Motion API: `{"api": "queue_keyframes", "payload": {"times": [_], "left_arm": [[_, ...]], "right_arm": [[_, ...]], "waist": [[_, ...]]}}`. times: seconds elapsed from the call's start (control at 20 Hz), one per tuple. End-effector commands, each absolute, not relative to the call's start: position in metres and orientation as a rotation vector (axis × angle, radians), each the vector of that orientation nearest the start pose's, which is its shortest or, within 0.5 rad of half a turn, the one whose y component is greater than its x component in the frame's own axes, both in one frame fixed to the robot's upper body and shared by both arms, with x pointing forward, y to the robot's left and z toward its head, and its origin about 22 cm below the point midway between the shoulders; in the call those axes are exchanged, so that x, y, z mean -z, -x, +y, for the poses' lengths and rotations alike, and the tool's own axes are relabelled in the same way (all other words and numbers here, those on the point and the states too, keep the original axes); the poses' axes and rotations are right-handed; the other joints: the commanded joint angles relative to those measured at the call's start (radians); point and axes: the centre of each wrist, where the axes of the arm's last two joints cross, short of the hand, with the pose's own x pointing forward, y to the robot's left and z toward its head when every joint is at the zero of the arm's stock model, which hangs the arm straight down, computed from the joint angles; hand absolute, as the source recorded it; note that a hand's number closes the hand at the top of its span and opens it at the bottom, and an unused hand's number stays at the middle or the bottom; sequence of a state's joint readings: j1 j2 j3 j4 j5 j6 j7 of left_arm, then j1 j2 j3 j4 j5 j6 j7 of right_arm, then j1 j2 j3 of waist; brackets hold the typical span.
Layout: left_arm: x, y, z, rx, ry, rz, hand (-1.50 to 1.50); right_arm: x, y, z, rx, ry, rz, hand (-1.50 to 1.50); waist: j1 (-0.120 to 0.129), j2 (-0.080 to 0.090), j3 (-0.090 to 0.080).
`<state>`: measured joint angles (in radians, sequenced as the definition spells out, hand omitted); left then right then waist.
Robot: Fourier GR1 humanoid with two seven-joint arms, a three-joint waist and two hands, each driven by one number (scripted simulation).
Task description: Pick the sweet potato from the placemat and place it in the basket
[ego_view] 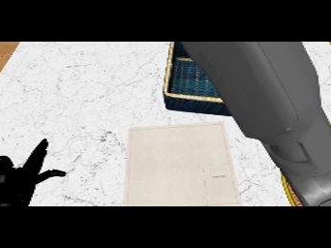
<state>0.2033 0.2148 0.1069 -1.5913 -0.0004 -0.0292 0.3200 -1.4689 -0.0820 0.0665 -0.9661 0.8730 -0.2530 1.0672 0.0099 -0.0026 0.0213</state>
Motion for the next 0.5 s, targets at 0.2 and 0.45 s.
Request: {"api": "queue_keyframes", "payload": {"times": [0.2, 0.45], "left_arm": [[0.04, -0.182, 0.3, 0.036, -0.165, -1.013, 0.0], [0.039, -0.19, 0.303, 0.011, -0.163, -1.015, 0.0]], "right_arm": [[-0.312, -0.406, -0.057, 0.018, 0.821, -1.484, 1.5], [-0.263, -0.416, -0.079, 0.031, 0.81, -1.499, 1.5]], "waist": [[-0.013, 0.004, -0.022], [-0.011, 0.007, -0.021]]}}
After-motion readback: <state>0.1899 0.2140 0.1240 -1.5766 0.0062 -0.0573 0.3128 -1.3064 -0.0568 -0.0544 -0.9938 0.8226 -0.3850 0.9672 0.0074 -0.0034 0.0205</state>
